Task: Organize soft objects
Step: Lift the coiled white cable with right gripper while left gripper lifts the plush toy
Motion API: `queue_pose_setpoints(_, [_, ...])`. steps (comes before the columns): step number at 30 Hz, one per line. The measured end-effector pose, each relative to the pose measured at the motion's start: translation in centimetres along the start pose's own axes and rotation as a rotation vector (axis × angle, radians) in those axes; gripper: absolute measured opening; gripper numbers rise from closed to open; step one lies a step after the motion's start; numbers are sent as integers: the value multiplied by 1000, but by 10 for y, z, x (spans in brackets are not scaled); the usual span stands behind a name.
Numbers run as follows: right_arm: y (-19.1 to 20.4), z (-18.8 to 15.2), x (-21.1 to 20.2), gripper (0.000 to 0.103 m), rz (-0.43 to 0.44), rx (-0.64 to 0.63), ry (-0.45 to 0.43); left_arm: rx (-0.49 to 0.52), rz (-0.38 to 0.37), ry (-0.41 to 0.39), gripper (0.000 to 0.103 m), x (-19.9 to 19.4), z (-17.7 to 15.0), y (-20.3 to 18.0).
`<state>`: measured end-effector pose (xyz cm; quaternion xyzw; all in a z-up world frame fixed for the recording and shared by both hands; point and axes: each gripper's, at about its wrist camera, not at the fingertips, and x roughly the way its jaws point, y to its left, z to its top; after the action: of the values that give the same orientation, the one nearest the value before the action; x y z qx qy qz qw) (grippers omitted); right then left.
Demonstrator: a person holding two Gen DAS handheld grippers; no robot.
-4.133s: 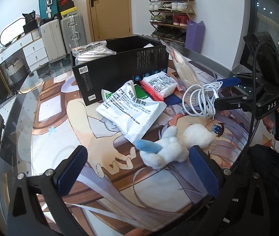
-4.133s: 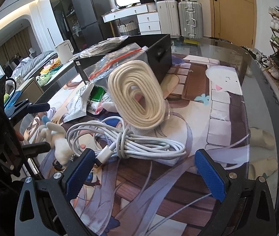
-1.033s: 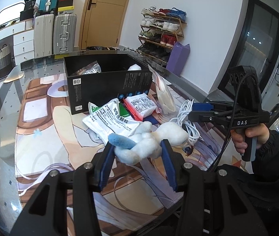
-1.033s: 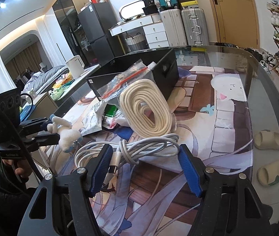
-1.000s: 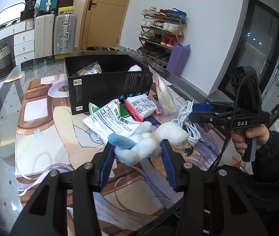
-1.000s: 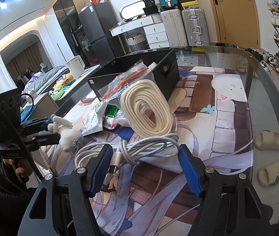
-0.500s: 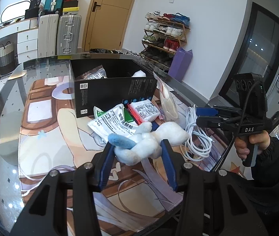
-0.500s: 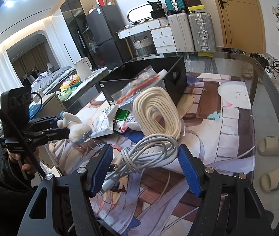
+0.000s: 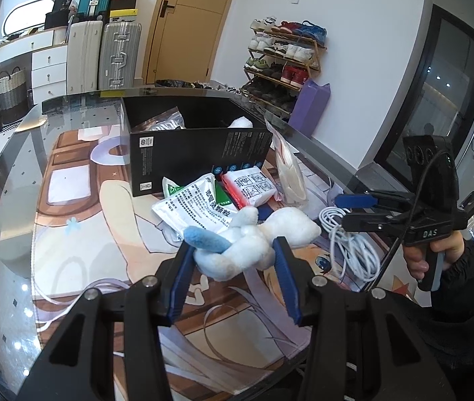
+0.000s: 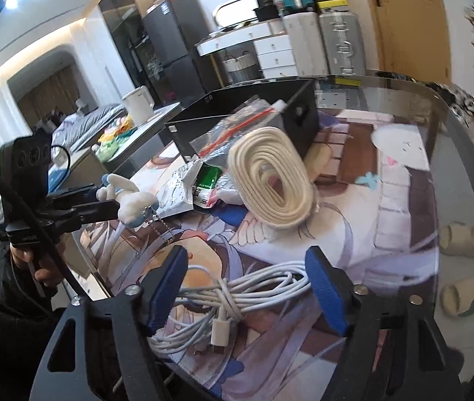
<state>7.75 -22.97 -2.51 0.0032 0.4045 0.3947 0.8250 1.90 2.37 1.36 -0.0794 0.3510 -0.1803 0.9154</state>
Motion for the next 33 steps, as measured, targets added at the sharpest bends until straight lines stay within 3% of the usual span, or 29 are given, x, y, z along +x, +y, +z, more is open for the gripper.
queue_pose_setpoints(10, [-3,-21,-35,82,9,76,-32,13,-7,-2,46,1,1,-4])
queue_pose_setpoints(16, [4,-27,-16,83,14,83,13,26,-5,-6,46,-1,2,-10])
queue_pose_setpoints(19, [12,-25,-5,83,-56,25,26,25,-5,-11,46,-3,4,-9])
queue_pose_setpoints(23, [27,-24,8,74,-159,-91,59,16,0,-9,46,-3,3,-6])
queue_pose_setpoints(27, [27,-20,15,58,-143,-106,53,7,4,-12,46,-5,3,-5])
queue_pose_setpoints(29, [28,-18,17,38,-111,-106,44,5,5,-16,46,-6,3,-5])
queue_pose_setpoints(33, [26,-18,19,30,-74,-94,15,2,8,-23,46,-8,4,-4])
